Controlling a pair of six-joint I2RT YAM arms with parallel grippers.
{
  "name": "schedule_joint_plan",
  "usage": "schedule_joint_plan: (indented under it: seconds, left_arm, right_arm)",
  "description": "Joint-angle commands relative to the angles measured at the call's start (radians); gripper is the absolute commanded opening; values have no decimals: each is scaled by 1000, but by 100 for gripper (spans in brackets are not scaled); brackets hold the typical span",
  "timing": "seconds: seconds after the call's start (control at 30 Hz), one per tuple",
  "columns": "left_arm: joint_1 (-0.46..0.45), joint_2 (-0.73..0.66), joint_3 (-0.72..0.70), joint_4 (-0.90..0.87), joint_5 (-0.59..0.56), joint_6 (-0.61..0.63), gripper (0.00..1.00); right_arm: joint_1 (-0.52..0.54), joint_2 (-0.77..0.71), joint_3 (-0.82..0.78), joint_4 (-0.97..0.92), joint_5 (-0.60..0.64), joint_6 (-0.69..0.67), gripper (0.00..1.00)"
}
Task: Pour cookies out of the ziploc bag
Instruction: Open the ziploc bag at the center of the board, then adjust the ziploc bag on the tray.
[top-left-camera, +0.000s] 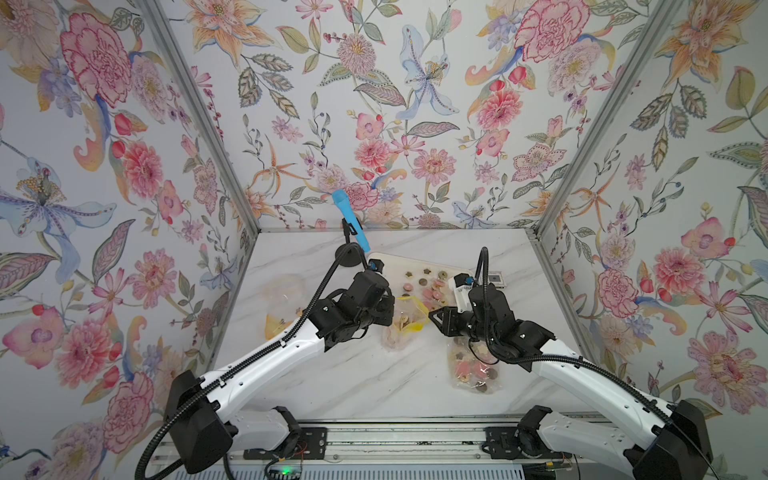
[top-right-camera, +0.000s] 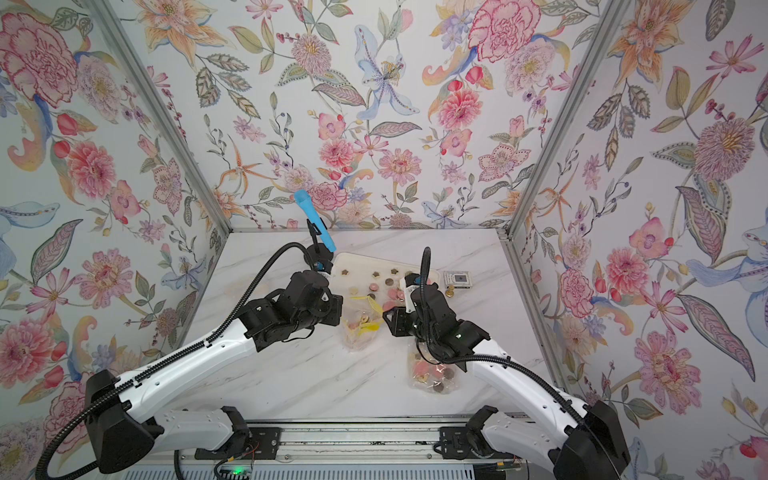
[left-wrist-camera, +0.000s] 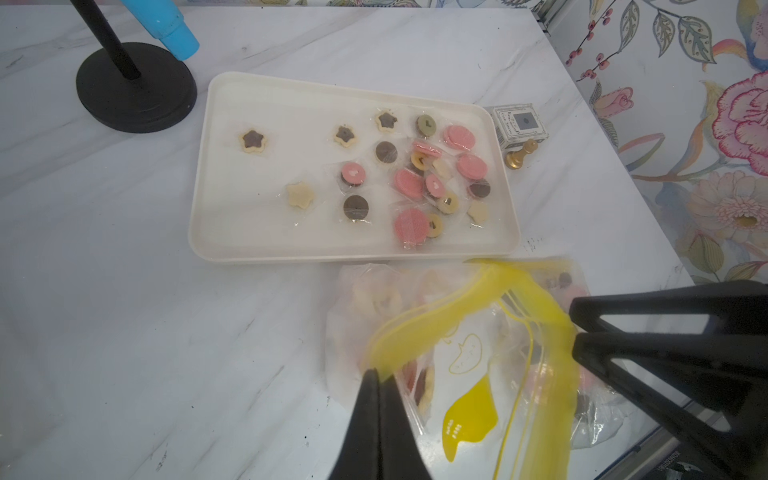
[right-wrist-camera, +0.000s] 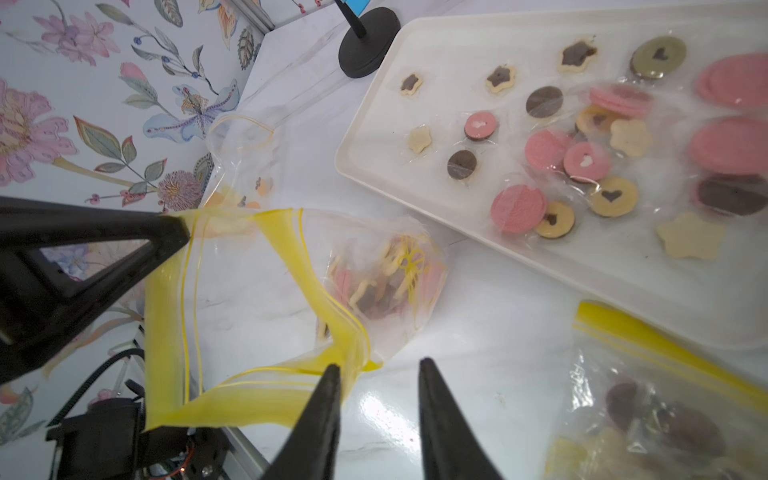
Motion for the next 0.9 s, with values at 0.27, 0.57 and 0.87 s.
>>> schedule_joint_plan:
  seconds: [0.27, 0.57, 0.87]
  left_arm:
    - [52, -25, -53, 87, 91, 5, 0]
    - [84, -25, -77, 131, 165, -20, 0]
    - [96, -36, -95, 153, 207, -45, 0]
  right_arm:
    - [105, -103, 27, 65, -68, -307, 77]
    - [251, 11, 70, 158, -41, -453, 76]
    - [317, 142, 33, 360, 9, -504, 72]
